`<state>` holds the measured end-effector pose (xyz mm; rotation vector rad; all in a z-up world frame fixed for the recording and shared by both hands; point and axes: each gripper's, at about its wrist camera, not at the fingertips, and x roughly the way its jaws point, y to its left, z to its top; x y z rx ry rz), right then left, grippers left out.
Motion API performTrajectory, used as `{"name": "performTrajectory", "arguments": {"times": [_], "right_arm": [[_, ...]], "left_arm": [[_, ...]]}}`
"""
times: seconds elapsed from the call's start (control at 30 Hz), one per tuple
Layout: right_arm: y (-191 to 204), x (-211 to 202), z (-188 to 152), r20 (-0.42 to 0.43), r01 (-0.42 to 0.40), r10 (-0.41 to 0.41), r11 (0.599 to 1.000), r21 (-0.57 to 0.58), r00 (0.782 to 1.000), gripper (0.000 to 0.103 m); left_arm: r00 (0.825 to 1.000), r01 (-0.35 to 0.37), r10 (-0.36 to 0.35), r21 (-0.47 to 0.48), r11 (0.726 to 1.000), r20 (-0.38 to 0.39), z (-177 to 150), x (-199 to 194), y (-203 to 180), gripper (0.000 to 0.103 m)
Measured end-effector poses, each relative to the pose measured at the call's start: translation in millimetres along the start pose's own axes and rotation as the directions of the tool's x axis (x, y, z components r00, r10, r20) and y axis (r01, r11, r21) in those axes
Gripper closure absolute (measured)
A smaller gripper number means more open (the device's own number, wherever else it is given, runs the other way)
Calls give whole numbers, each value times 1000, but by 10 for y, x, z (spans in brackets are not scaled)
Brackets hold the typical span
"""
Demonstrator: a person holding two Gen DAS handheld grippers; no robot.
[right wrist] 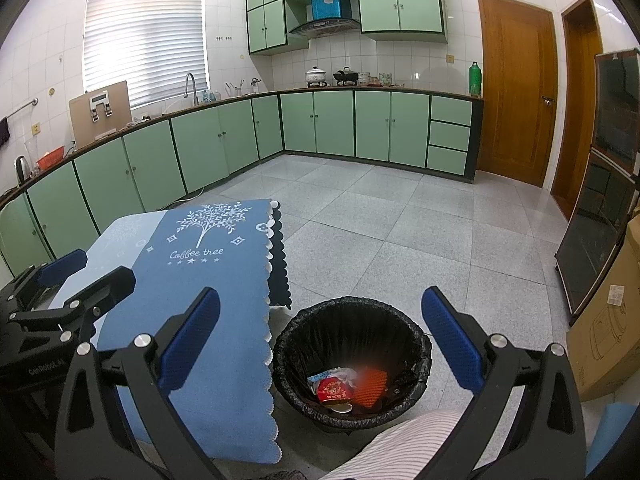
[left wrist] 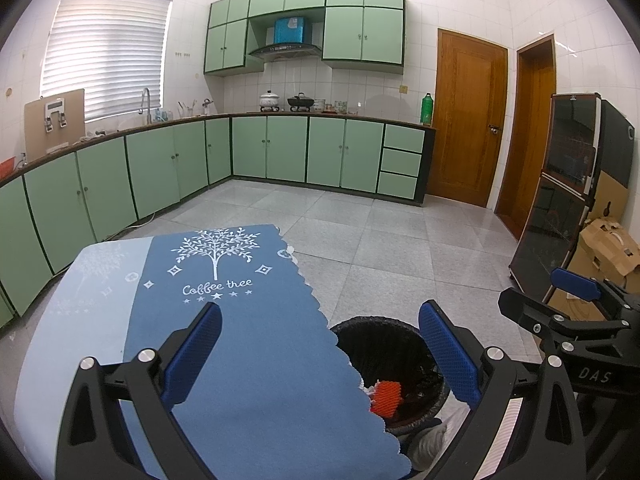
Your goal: Collect trash
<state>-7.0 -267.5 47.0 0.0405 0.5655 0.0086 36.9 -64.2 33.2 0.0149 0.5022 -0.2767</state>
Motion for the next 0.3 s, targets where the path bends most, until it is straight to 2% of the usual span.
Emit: {"name": "performTrajectory", "arguments": {"times": [0.3], "right_arm": [[-3, -1, 3, -1, -1, 1, 1000, 0, 1000, 5]], "left_arm": [[1000, -4, 4, 0, 1000, -4, -18, -4, -1, 6]]}}
